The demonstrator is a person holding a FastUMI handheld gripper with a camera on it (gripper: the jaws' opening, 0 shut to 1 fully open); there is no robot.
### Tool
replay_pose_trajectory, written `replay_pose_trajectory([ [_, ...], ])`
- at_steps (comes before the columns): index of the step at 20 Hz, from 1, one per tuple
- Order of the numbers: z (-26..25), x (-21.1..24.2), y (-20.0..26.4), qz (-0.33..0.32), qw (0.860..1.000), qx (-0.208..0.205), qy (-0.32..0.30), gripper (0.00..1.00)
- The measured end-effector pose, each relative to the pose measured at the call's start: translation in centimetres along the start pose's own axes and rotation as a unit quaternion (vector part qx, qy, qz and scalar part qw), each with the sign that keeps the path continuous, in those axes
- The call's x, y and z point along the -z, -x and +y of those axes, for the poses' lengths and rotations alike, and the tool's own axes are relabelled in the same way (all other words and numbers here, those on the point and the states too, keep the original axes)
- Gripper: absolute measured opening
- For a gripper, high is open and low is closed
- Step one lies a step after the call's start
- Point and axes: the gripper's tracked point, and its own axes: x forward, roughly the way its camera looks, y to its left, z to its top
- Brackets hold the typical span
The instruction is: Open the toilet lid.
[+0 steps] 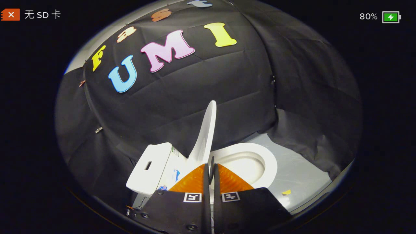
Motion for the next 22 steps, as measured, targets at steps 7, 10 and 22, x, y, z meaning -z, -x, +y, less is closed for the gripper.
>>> replay_pose_trajectory([
  [7, 5.9, -0.4, 1.1, -0.018, 0.998, 0.006, 0.061, 0.09],
  [10, 8.9, -0.5, 1.3, -0.031, 0.994, 0.013, 0.099, 0.1],
  [22, 19.8, 1.4, 1.7, -0.054, 0.982, 0.011, 0.181, 0.11],
])
